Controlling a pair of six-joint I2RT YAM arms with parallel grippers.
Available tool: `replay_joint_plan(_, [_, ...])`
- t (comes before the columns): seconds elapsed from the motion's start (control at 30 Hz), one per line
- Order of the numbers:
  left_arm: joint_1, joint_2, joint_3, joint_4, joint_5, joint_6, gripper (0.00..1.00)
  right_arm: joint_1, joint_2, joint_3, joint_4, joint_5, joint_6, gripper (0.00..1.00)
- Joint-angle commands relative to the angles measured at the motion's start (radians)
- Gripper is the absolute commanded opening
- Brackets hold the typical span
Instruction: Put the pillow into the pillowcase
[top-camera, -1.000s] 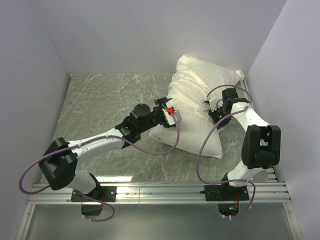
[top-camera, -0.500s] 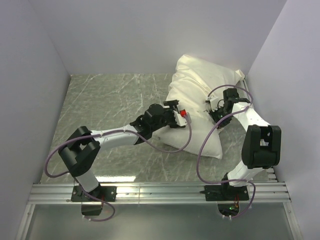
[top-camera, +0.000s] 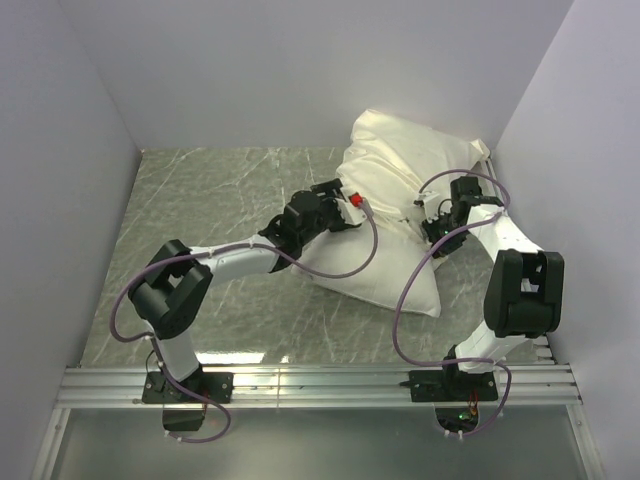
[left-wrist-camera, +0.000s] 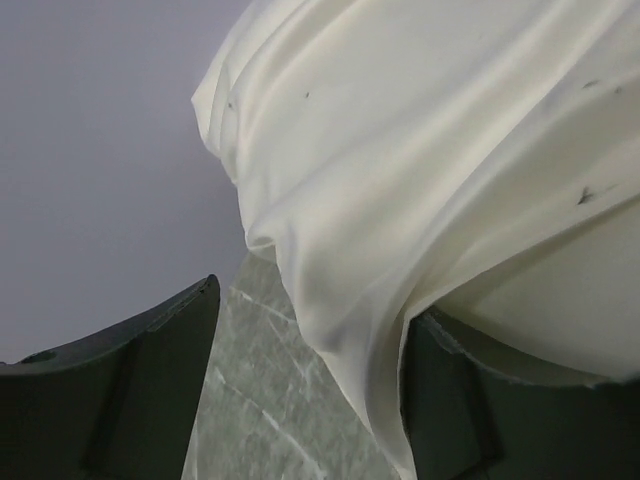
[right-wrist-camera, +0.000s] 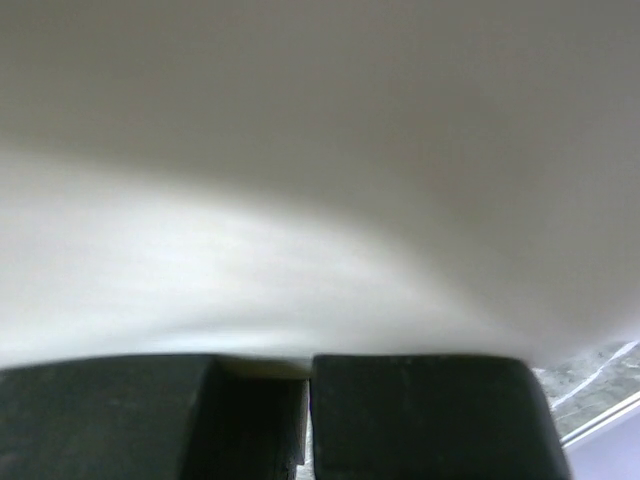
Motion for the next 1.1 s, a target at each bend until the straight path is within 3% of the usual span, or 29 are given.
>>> replay_joint_plan(0.0, [0.055,-0.003,-0.043,-0.026,-0.023,-0.021,0.73,-0.017,-0.035,0.017,0.02,-0.01,-0.016,0.0])
replay_joint_plan(0.27, [0.072,-0.034,-0.178,-0.064,0.002,-0.127,0.71,-0.024,-0.048,0.0,0.016,-0.021,-0.019,0.0])
replay_joint_plan(0.47, [0.117,0.004,-0.146,-0.135,-0.021,-0.208,0.7,-0.024,-0.059,-0.003,0.002,-0.035,-0.023,0.0])
replay_joint_plan(0.6, [0.157,0.006,-0.119,-0.245,0.041,-0.32,0.68,-0.026,-0.091,-0.024,-0.013,-0.078,-0.031,0.0])
replay_joint_plan(0.7, [0.169,0.026,-0.074,-0.323,0.152,-0.425,0.56,-0.024,-0.11,-0.03,-0.03,-0.16,-0.034,0.0])
replay_joint_plan(0.77, [0.167,0.033,-0.042,-0.389,0.219,-0.479,0.16,-0.023,-0.12,-0.02,-0.075,-0.228,-0.037,0.0])
replay_joint_plan(0.8, [0.166,0.027,-0.019,-0.408,0.235,-0.508,0.05,-0.023,-0.14,-0.012,-0.096,-0.301,-0.042,0.0])
replay_joint_plan(0.83, [0.167,-0.011,-0.017,-0.413,0.241,-0.521,0.0,-0.023,-0.154,-0.004,-0.143,-0.341,-0.043,0.0])
replay_joint_plan(1.07, [0.221,-0.218,0.095,-0.538,0.409,-0.668,0.0,-0.023,-0.303,0.095,-0.286,-0.605,-0.037,0.0])
